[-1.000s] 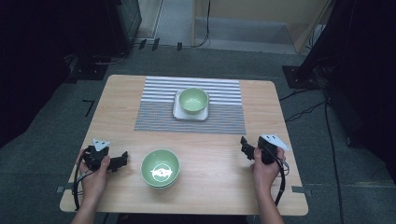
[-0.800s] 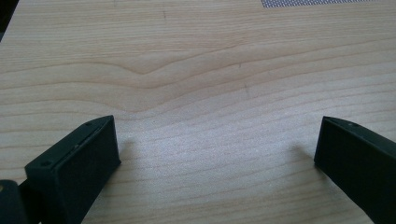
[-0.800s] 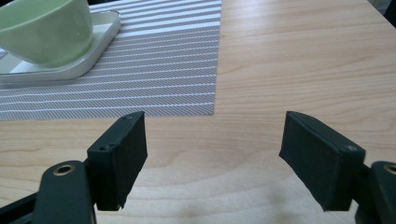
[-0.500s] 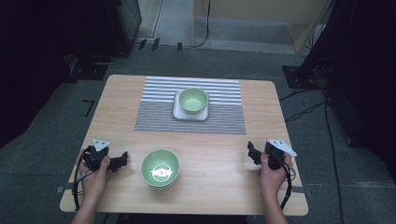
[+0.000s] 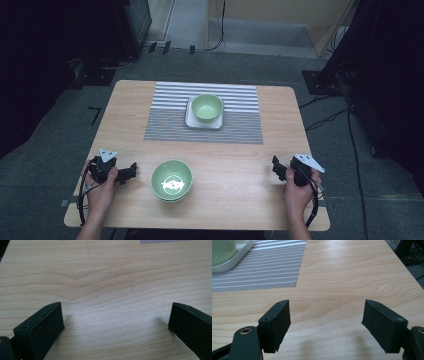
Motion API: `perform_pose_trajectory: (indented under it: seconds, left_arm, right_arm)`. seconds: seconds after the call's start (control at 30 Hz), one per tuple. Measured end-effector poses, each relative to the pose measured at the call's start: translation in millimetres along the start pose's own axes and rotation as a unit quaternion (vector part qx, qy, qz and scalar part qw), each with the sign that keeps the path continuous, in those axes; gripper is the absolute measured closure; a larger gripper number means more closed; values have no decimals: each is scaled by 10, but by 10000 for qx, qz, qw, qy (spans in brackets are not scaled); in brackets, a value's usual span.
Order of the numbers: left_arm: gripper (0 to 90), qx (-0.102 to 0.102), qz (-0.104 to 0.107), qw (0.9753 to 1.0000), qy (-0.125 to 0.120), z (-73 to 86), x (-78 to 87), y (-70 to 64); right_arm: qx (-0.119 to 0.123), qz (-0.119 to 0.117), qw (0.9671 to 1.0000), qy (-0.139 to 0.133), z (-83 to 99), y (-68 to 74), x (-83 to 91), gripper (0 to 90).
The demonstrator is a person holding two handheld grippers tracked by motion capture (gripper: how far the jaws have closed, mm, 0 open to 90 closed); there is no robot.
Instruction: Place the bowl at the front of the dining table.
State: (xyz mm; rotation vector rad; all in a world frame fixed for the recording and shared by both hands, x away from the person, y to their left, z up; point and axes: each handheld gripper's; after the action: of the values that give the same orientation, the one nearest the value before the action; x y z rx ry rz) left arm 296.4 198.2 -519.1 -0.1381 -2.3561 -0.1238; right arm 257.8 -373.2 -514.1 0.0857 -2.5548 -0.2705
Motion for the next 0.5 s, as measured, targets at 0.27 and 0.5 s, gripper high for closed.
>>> perform_pose_trajectory:
  seconds: [0.27, 0.5]
  left_arm:
    - [0, 2, 0, 10000, -3, 0, 0, 0]
    - [0, 1, 0, 10000, -2, 0, 0, 0]
  right_arm:
    - [9, 158, 9999, 34, 41, -129, 73, 218]
    - [-5, 259, 9996, 75, 77, -235, 134, 216]
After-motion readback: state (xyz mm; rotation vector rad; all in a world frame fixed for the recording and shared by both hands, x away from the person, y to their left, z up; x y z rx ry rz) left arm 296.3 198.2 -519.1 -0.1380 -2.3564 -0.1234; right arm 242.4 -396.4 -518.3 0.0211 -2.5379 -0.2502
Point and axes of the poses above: each handheld gripper's, and its own axes: x roughly backward along the jaws, z roughly out of its underside, y roughly to its left, and after that the axes turned 4 degrees about -z, right-handed
